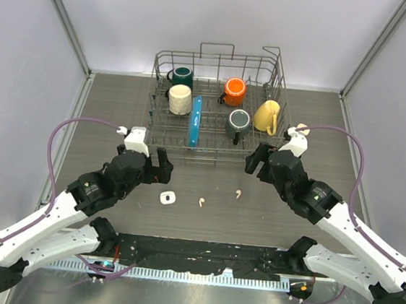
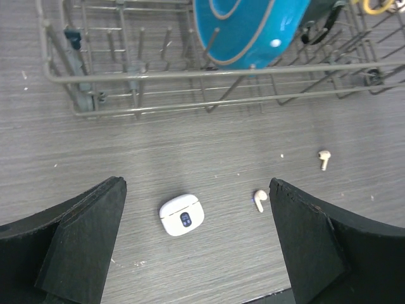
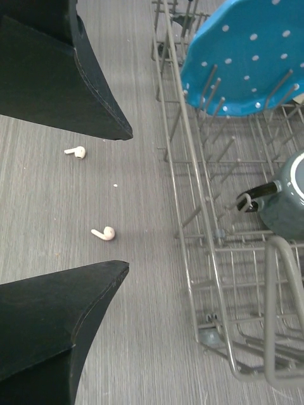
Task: Insert the wireless bluetooth earbuds into the charging case
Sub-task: Pick up the charging case at the center of the board.
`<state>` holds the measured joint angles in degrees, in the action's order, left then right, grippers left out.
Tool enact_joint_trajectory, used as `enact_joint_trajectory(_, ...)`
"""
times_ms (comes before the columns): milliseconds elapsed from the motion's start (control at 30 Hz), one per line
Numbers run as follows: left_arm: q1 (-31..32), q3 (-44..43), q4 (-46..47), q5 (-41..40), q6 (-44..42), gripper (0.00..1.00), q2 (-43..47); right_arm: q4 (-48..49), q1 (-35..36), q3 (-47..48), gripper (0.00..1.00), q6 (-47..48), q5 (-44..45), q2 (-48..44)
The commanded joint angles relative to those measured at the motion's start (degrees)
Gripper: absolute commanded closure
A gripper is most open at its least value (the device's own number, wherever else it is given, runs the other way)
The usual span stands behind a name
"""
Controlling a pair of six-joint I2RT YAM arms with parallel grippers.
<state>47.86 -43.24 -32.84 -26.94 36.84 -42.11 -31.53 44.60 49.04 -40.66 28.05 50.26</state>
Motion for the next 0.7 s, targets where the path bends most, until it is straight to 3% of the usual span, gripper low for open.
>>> enact_joint_trajectory(0, -0.1, -3.3, 3.6, 6.2, -4.0, 0.00, 1.6, 0.2, -2.7, 2.6, 0.18, 3.5, 2.8, -0.3)
enact_joint_trajectory(167, -0.1, -3.8, 3.8, 9.3, -5.4, 0.00, 2.6, -2.4, -11.4, 5.5, 0.17, 8.1, -0.2, 2.3)
enact_joint_trajectory(533, -0.1, -3.0, 2.9, 15.6, -7.7, 0.00, 1.4, -1.1, -48.3, 12.8, 0.18, 12.1, -29.6, 12.7)
enact_joint_trajectory(667, -0.1, -0.9, 3.6, 17.7, -7.3, 0.00, 3.4, -0.6, -53.8, 16.7, 0.18, 9.5, -29.6, 19.2)
